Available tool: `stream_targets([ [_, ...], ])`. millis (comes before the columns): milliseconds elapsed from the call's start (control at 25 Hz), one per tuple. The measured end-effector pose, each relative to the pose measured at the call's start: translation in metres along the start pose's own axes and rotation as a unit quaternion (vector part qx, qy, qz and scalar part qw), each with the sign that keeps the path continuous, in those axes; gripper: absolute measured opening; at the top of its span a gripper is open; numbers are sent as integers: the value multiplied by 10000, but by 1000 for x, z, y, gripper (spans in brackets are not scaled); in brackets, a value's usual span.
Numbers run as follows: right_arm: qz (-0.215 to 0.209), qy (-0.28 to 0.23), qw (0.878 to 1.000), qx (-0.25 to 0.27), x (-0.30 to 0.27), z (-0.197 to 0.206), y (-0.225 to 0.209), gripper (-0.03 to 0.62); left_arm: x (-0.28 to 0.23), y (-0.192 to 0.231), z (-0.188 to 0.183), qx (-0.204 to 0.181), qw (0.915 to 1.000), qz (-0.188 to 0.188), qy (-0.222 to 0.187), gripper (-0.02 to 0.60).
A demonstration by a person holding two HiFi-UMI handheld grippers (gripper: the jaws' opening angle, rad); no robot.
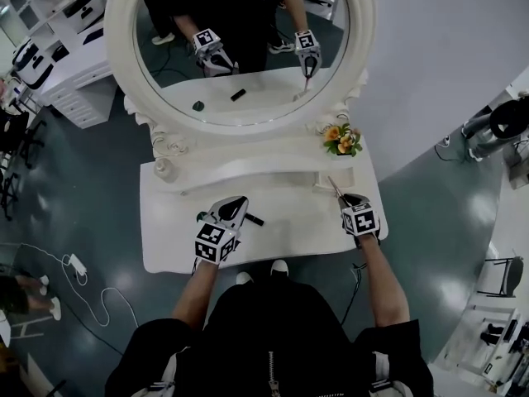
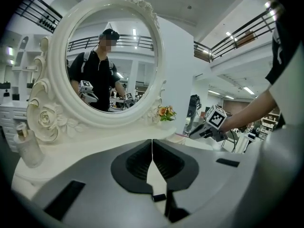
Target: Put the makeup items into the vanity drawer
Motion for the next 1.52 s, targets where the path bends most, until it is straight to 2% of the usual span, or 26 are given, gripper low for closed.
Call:
stream_targets([
  [240,-96,560,9959,700,-24,-25,-10,63,12,12,7,149,9994,-323,20,21],
  [360,-271,805,9926,872,-41,-36,-12,63,16,15,9,212,9987,-467,19,21],
  [720,-504,963,9921,627,-65,-51,-21,63,24,21,15,364,9964,-766,28,21],
  [880,-497,919,9929,571,-69,-54,-22,63,23,18,16,389,9962,-781,61,21],
  [1040,-302,806,9946,583,-70,-55,-24,66,22,16,14,385,9962,-787,35,21],
  [1240,-197,668,9972,271,-68,-49,-25,92,24,15,14,378,9960,-809,20,21],
  [1320,-207,514,9984,102,-62,-48,-24,87,27,14,14,363,9961,-810,5,21],
  [1400,-259,276,9993,-74,-55,-47,-20,49,30,13,13,344,9961,-809,-10,21],
  [1520,-375,-163,9984,-382,-45,-51,-12,40,36,13,13,304,9961,-825,-48,21],
])
Point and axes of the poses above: the fingertips, and each gripper's own axes: x backward along the fingers, y to its left, z out of its underside, the point moved 9 cm from there along x, backward along the fingers, and after that the axes turned 6 degrees about z, right-handed, at the moved point
